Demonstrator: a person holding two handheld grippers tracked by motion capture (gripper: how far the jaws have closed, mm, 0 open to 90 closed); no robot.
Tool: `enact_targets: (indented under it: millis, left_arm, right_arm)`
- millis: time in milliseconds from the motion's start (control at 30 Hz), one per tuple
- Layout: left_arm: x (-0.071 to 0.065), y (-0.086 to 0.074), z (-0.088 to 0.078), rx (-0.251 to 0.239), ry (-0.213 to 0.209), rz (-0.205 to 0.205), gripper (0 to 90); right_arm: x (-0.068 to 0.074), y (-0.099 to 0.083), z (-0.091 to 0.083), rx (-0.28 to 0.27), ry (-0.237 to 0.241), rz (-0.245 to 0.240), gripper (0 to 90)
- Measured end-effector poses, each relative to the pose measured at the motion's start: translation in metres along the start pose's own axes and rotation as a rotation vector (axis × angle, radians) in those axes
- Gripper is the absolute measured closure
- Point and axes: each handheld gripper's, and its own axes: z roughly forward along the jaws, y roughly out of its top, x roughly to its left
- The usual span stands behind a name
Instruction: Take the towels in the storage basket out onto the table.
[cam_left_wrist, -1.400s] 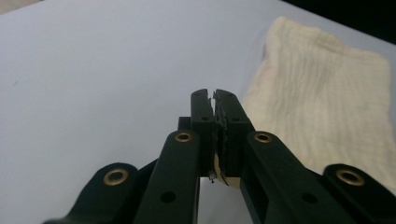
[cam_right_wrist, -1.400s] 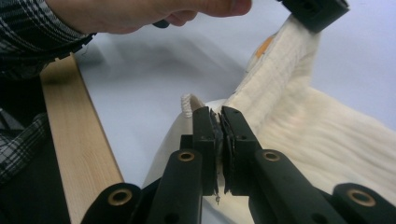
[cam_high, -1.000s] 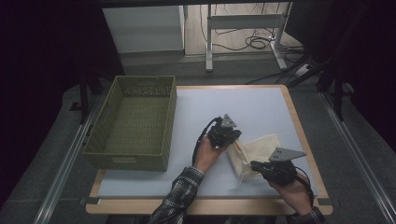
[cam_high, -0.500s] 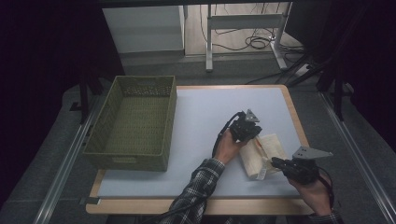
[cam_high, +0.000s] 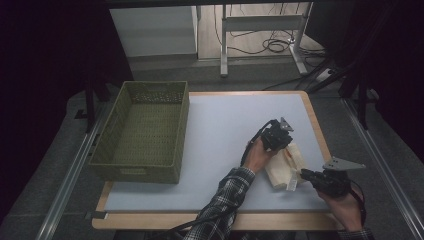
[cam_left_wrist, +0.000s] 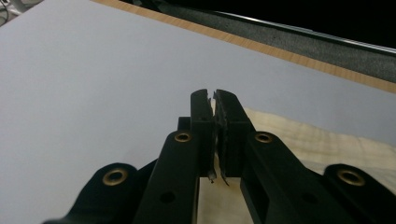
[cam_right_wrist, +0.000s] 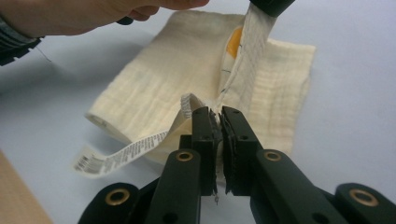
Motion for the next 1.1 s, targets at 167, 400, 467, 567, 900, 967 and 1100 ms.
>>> enact_targets:
  millis: [167,400,467,567,900,967,1100]
  left_arm:
    - [0.001,-0.001,0.004,-0.046,0.006,-0.066,60.5]
    - [0.003,-0.004,-0.014,-0.06,0.054,-0.053,42.3]
    - [0.006,-0.01,-0.023,-0.052,0.074,-0.038,39.6]
    - [0.009,-0.02,-0.033,-0.061,0.078,-0.056,38.0]
    - [0.017,-0.05,-0.058,-0.05,0.071,-0.087,38.9]
    - [0.018,-0.053,-0.06,-0.052,0.055,-0.105,40.2]
    - [0.018,-0.062,-0.058,-0.026,0.033,-0.115,43.8]
  right_arm:
    - [-0.007,-0.004,0.004,0.009,-0.042,0.007,72.5]
    - [-0.019,-0.009,-0.012,0.021,-0.094,0.022,64.4]
    - [-0.023,-0.009,-0.02,0.02,-0.115,0.027,63.7]
    - [-0.028,-0.009,-0.03,0.019,-0.14,0.033,63.4]
    - [-0.019,0.017,-0.027,0.003,-0.112,-0.005,61.2]
    - [-0.017,0.019,-0.017,0.017,-0.102,-0.009,59.7]
    - [-0.02,0.017,0.001,0.043,-0.099,0.007,57.3]
